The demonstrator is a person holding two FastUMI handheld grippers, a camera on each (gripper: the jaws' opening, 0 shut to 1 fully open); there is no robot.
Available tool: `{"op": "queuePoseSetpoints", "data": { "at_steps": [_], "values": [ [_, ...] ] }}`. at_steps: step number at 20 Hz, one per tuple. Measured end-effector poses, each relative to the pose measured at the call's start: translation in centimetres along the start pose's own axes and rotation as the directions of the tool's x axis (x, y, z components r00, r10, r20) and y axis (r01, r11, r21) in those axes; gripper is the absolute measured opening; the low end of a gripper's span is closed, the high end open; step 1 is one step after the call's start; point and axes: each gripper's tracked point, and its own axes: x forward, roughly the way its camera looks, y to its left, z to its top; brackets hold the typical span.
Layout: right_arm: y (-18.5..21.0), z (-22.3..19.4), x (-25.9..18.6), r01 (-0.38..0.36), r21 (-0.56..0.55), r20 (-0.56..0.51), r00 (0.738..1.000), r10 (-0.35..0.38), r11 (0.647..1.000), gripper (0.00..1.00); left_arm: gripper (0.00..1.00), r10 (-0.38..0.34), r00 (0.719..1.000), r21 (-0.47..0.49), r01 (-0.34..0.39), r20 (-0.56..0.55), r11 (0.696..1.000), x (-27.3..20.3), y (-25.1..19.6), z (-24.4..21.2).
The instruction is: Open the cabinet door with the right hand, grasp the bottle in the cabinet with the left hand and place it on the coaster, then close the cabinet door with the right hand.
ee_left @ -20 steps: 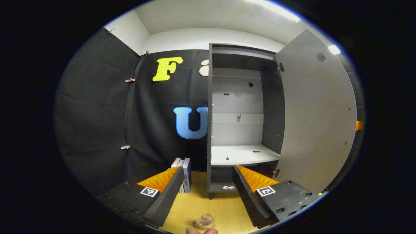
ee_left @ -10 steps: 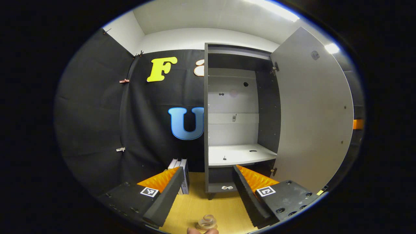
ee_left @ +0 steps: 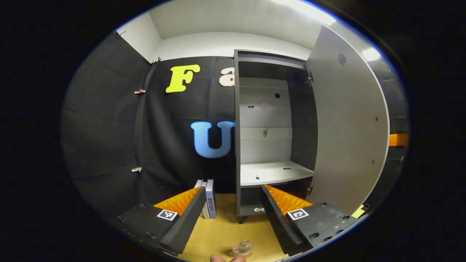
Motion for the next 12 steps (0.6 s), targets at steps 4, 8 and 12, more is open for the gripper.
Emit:
{"op": "queuePoseSetpoints", "data": {
  "at_steps": [4,8,12],
  "values": [
    [4.2,-0.8,0.7,-0.053,0.02,-0.004,0.999,0.054,0.998,0.98,0.94,0.009,1.0,-0.006,-0.009,0.0,1.0,-0.3,1.4,-0.2],
    [7.6,-2.5,1.7,-0.121,0.027,-0.021,0.992,0.122,0.992,0.98,0.92,0.013,1.0,-0.01,-0.013,0.0,1.0,-0.5,2.1,-0.2],
    [10.8,-2.9,1.2,-0.196,0.013,-0.034,0.98,0.196,0.981,0.98,0.94,0.0,1.0,-0.01,0.0,0.015,1.0,-0.5,1.7,0.5]
  ]
}}
